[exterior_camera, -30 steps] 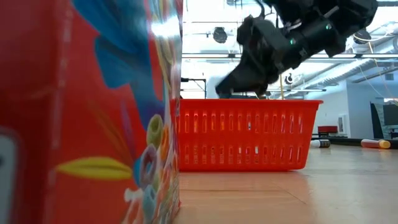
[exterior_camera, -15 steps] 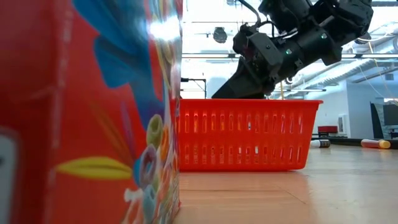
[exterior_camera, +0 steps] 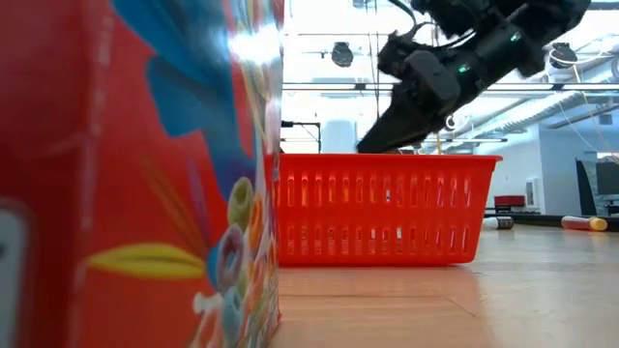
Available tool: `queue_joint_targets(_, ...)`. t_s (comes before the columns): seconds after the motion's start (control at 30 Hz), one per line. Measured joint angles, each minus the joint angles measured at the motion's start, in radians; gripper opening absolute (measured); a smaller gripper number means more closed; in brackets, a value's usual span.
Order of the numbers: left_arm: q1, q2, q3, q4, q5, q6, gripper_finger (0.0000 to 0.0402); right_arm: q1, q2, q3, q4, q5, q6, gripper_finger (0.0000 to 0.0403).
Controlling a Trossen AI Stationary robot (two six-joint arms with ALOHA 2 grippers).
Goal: Pick & Place Kitchen Items
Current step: Put the yellow food coloring bottle into the orange basket
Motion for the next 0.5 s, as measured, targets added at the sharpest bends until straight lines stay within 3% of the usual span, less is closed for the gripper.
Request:
queue_joint_targets(0.27,0.000,0.000,0.000,-0.007,0.000,0.000,0.0031,0.000,-0.297,0.000,-0.478,0.135,0.067,0.0149)
queue_joint_targets(0.5,0.000,0.000,0.000,-0.015,0.000,0.005,0.0031,-0.020,-0.478,0.000,-0.889,0.141,0.182,0.0173)
